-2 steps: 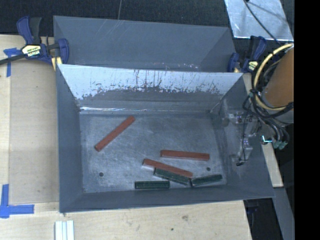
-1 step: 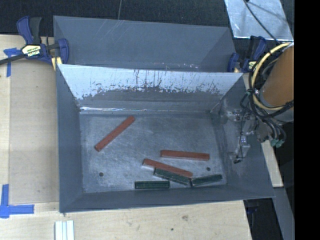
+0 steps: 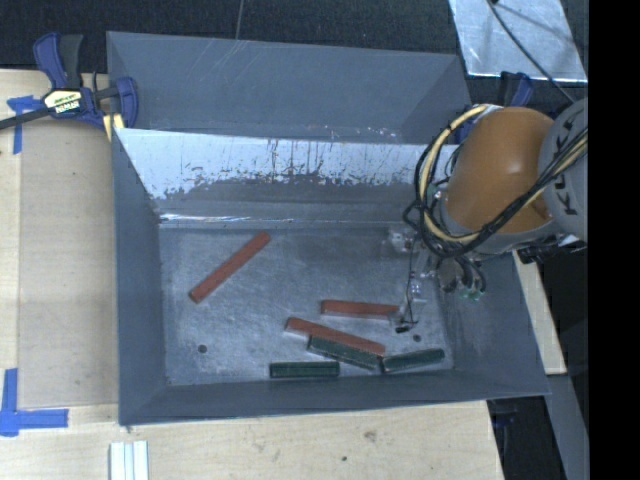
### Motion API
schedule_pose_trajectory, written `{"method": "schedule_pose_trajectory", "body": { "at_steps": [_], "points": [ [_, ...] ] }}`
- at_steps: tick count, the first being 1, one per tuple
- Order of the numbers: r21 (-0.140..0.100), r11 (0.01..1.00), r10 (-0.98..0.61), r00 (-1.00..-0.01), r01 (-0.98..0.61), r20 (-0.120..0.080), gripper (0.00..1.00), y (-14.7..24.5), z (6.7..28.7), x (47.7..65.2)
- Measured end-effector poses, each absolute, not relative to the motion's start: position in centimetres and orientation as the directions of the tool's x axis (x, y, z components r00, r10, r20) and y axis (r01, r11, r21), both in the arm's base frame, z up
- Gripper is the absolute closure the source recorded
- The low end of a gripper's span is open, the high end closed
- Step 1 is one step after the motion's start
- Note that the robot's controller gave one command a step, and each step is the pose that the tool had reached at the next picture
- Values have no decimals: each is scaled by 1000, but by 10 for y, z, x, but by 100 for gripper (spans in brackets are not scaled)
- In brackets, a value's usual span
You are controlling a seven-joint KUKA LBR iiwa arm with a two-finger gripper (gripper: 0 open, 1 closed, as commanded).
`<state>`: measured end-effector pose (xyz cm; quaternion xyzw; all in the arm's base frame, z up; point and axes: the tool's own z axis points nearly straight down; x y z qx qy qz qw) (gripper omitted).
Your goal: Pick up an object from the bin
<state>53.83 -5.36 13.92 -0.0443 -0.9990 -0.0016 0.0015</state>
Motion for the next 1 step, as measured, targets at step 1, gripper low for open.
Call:
{"method": "schedule_pose_trajectory", "body": {
  "at_steps": [1],
  "points": [
    [0,997,80,-997,80,-5,0,-65,149,558]
  ]
}}
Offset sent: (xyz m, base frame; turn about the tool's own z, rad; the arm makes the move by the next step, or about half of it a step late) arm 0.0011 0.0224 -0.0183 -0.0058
